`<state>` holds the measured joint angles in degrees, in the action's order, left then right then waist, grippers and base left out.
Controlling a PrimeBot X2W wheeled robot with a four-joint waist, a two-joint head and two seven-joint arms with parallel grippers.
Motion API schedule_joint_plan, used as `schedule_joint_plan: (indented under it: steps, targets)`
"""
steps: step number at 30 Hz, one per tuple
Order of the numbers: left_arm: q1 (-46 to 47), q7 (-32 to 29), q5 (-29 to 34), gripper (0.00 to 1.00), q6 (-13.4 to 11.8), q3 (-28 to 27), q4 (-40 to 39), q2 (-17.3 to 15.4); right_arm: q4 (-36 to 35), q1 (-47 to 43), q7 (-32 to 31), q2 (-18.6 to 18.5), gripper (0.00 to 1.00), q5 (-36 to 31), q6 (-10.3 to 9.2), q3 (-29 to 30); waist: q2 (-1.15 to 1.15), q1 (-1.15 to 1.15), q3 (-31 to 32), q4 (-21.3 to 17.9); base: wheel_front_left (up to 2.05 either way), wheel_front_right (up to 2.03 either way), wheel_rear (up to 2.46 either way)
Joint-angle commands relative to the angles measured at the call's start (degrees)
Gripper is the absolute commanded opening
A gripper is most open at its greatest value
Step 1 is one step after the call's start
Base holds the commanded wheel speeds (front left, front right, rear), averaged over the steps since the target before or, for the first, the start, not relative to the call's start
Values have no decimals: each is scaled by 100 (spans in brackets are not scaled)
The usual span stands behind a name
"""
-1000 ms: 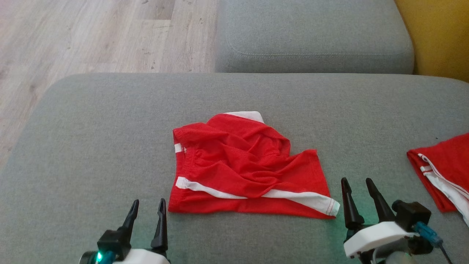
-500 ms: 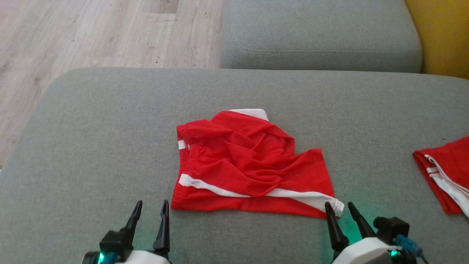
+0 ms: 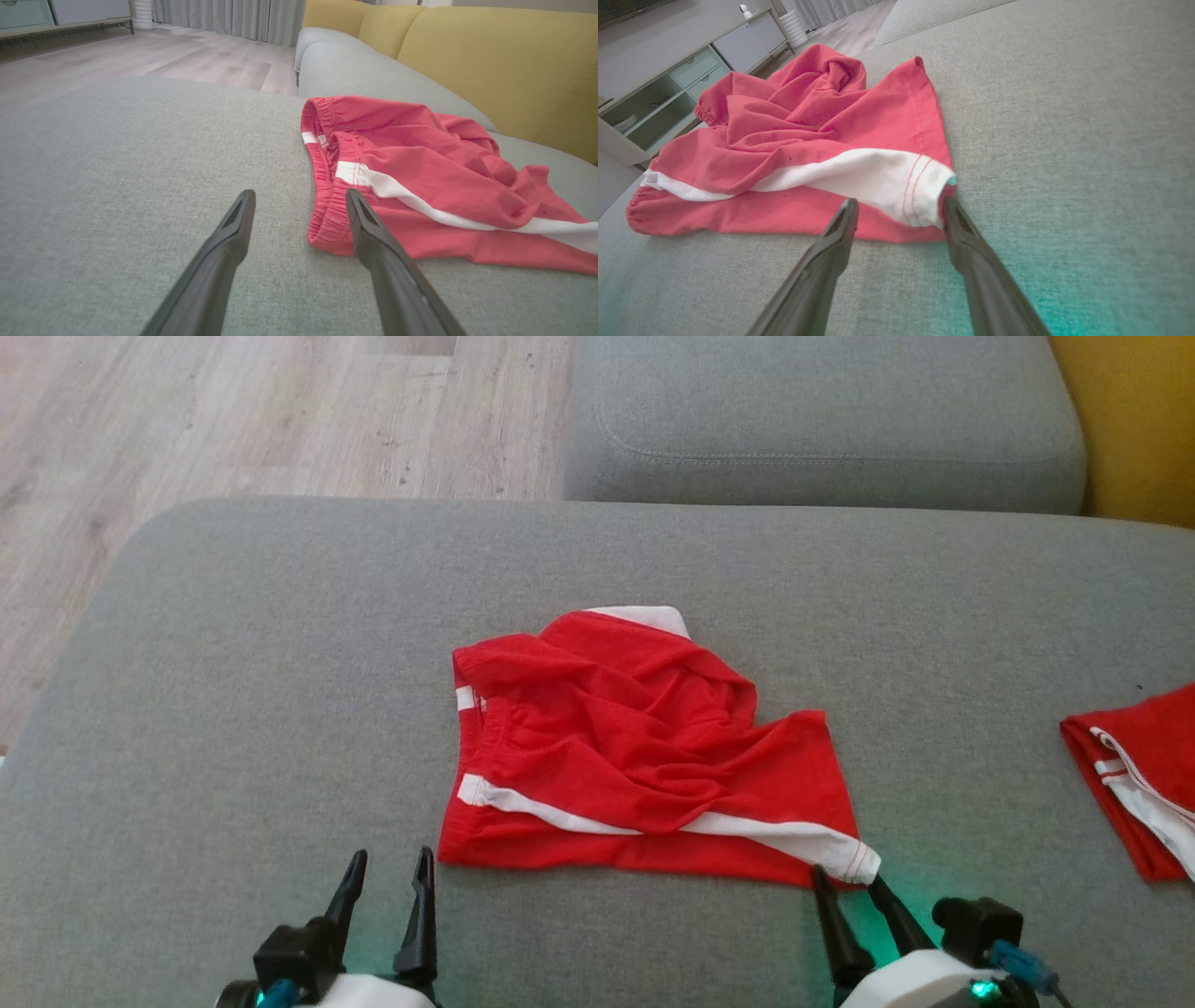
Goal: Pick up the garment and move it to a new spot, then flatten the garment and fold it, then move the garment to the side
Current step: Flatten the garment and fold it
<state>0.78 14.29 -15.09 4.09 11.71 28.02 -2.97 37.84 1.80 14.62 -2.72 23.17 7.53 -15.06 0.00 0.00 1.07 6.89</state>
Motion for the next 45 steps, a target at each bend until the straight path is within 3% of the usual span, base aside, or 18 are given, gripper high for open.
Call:
schedule_joint_plan:
  steps: [1,2,3,12,18,23,43,44,45]
  targets:
    - [203,71,-71,100,20,-103,-100,9,-178,251,38,-16,31,35,-4,-115,0,0,-17,-7,0,0,0]
    - [241,71,-104,100,43,-76,-85,9,-214,262,38,-16,3,18,-4,-94,0,0,-33,-10,0,0,0]
    - [282,71,-145,100,66,-53,-74,9,-242,268,38,-16,0,7,-4,-81,0,0,-53,-17,0,0,0]
    - [1045,71,-894,100,317,438,310,9,-583,331,38,-16,0,-218,-4,67,0,0,-349,-104,0,0,0]
    - [1714,71,-1643,100,337,1146,907,-12,-642,398,38,-16,0,-356,-4,48,0,0,-522,-195,0,0,0]
    - [2141,71,-2266,100,338,1602,1342,-261,-662,453,38,-16,0,-402,-4,21,0,0,-611,-266,0,0,0]
    - [2477,38,-3826,100,339,2958,1543,-744,-703,507,38,-16,0,-410,-4,9,0,0,-650,-248,0,0,0]
    - [2494,48,-3929,50,339,3057,1521,-785,-702,507,38,-16,0,-402,-4,6,0,0,-641,-247,0,0,0]
    - [2504,53,-3967,31,339,3103,1505,-809,-701,509,38,-16,0,-399,-4,5,0,0,-637,-248,0,0,0]
